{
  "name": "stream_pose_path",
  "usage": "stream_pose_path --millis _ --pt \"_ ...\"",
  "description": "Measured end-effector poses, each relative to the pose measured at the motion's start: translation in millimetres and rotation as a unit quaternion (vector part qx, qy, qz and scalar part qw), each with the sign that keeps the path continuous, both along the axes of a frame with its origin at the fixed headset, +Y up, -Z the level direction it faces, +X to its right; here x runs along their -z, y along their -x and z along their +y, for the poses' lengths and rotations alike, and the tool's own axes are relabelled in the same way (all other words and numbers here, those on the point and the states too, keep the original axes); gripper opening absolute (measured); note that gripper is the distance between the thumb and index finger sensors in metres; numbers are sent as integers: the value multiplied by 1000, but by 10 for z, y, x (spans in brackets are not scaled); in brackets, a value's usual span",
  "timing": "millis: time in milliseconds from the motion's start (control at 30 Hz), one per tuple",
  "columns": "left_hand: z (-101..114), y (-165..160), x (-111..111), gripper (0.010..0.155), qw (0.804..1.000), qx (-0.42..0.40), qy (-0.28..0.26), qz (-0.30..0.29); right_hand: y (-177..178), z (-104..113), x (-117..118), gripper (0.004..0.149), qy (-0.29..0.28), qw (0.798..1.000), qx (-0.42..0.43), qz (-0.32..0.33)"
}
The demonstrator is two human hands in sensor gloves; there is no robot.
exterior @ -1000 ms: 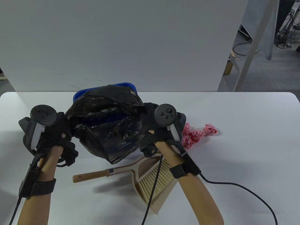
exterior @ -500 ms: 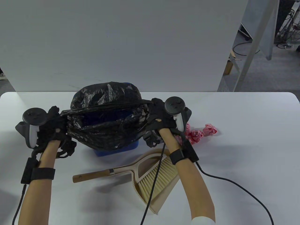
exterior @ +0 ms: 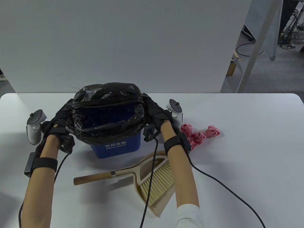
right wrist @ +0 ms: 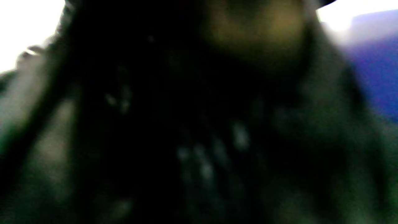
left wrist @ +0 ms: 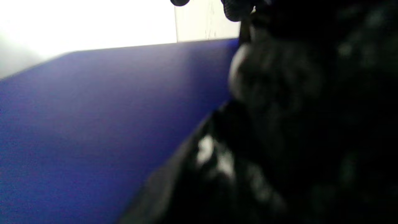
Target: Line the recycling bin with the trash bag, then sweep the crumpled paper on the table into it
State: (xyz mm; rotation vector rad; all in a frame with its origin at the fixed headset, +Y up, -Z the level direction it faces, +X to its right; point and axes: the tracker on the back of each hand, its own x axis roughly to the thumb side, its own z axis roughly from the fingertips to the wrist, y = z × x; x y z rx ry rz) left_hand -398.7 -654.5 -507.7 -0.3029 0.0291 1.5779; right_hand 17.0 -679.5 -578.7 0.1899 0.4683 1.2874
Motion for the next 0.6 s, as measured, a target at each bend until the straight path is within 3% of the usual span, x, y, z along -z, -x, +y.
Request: stream_pose_path --millis 300,600 --pt "-247 -135 157 57 985 -167 34 -23 41 -77 32 61 17 999 9 28" --pt "-379 -89 229 60 990 -108 88 -10 105 -140 52 57 41 999 -21 14"
